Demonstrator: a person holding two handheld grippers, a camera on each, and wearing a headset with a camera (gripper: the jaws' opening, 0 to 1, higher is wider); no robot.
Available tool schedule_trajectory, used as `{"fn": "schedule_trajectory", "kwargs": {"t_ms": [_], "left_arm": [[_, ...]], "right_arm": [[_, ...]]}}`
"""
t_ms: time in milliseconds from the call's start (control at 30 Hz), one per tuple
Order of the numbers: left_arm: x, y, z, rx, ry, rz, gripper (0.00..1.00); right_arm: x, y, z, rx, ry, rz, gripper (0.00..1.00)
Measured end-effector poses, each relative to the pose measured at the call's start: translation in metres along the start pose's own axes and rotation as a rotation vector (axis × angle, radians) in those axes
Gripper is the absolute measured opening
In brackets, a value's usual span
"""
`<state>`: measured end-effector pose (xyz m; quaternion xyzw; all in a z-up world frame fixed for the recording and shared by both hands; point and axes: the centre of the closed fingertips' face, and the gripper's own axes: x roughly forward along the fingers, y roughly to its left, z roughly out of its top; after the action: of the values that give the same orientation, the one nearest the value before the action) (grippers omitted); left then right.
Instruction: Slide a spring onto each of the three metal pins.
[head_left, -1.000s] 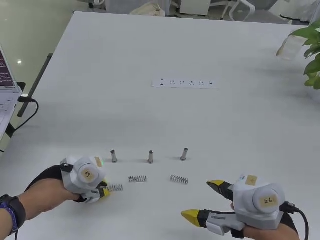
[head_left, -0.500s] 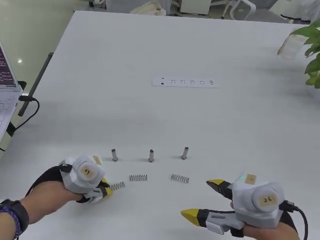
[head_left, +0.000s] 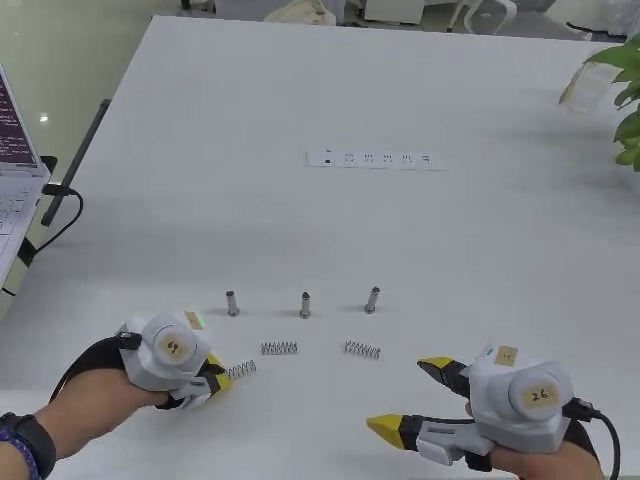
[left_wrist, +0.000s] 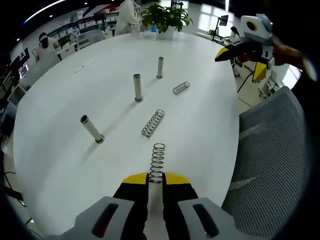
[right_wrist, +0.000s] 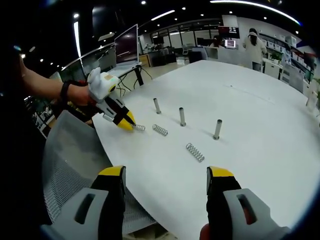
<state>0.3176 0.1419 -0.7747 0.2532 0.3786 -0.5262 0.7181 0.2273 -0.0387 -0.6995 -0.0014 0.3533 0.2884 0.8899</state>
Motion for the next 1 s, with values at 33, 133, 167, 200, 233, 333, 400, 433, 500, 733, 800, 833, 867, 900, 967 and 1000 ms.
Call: {"fn": "schedule_trajectory", "kwargs": {"t_ms": [33,133,167,200,233,333,400,433,500,733,800,833,867,900,967,1000], "left_arm": [[-0.001,0.000,0.000,-0.001,-0.002,0.000,0.02],[-0.006,-0.005,0.004,0.004,-0.018,0.002,0.02],[-0.007,-0.007,0.005,0.008,-0.021,0.002,0.02],[-0.009,-0.008,0.006,0.016,-0.024,0.006,0.02],[-0.011,-0.009,0.006,0.020,-0.027,0.007,0.02],[-0.015,-0.013,0.010,0.028,-0.042,0.012,0.02],[-0.018,-0.017,0.013,0.041,-0.056,0.012,0.02],[-0.019,-0.019,0.015,0.048,-0.059,0.012,0.02],[-0.023,-0.025,0.019,0.071,-0.067,0.011,0.02],[-0.031,-0.039,0.036,0.132,-0.098,0.005,0.02],[-0.032,-0.040,0.040,0.142,-0.105,0.005,0.02],[-0.032,-0.041,0.044,0.147,-0.113,0.002,0.02],[-0.033,-0.043,0.046,0.151,-0.117,0.001,0.02],[-0.034,-0.044,0.048,0.158,-0.120,0.000,0.02],[-0.034,-0.047,0.053,0.173,-0.126,-0.004,0.02],[-0.034,-0.048,0.055,0.179,-0.129,-0.006,0.02]], "right_arm": [[0.000,0.000,0.000,-0.001,0.000,0.001,0.64],[0.001,0.001,0.001,-0.004,0.001,0.005,0.64],[0.002,0.002,0.001,-0.005,0.002,0.006,0.64],[0.002,0.003,0.001,-0.006,0.002,0.009,0.64],[0.003,0.003,0.001,-0.008,0.001,0.011,0.64],[0.004,0.005,0.001,-0.013,0.004,0.019,0.63],[0.005,0.007,0.002,-0.017,0.005,0.028,0.63],[0.005,0.008,0.002,-0.019,0.005,0.031,0.63],[0.006,0.010,0.003,-0.023,0.006,0.041,0.62],[0.010,0.015,0.007,-0.043,0.008,0.069,0.60],[0.010,0.017,0.009,-0.048,0.003,0.078,0.58],[0.011,0.019,0.011,-0.051,0.001,0.088,0.57],[0.011,0.020,0.011,-0.054,0.000,0.093,0.56],[0.012,0.022,0.012,-0.057,0.001,0.099,0.55],[0.013,0.024,0.013,-0.064,0.001,0.110,0.55],[0.013,0.025,0.013,-0.067,0.002,0.116,0.53]]}}
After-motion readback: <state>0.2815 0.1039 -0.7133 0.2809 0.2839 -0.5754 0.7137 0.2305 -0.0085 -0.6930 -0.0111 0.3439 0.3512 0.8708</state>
